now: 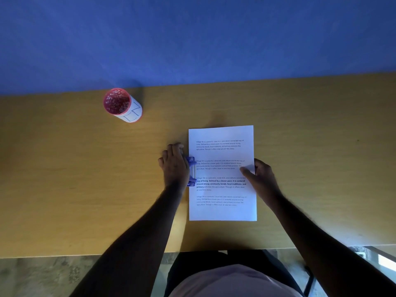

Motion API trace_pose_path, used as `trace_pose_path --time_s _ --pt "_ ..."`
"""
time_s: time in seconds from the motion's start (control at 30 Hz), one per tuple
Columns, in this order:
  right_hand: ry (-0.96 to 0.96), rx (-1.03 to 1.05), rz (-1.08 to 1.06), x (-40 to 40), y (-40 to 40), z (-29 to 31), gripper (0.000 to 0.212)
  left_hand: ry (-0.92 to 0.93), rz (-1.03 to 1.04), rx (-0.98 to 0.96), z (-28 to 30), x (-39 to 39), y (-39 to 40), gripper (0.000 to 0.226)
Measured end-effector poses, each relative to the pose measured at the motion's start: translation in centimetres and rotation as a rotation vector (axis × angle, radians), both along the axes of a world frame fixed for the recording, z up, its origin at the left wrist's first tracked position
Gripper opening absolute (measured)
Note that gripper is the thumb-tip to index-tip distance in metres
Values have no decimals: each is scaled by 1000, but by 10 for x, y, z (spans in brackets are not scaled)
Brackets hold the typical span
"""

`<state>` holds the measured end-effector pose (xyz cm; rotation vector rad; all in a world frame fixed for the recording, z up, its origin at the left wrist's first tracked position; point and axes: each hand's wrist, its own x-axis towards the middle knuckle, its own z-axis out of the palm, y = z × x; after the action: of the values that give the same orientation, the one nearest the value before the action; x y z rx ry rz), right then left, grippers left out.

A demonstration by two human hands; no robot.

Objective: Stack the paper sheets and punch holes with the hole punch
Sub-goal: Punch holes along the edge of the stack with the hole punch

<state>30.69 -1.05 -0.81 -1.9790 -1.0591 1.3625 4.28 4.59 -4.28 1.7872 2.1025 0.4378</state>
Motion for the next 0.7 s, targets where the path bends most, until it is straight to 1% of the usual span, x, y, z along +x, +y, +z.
trace_pose_path --time_s 0.07,0.23,0.47,0.57,0.7 --pt "-2 2 -4 -1 -1 0 15 -4 -3 -5 3 1 0 32" --pt "-1 8 -18 -2 -1 3 16 -22 27 -13 5 4 2 23" --pt "-8 12 -2 -2 -3 4 15 -78 80 -56 21 11 3 21" --pt "-9 10 2 -2 -2 5 14 -133 119 -105 27 11 4 16" --pt "-7 12 16 -1 -3 8 15 -275 182 -141 38 7 1 19"
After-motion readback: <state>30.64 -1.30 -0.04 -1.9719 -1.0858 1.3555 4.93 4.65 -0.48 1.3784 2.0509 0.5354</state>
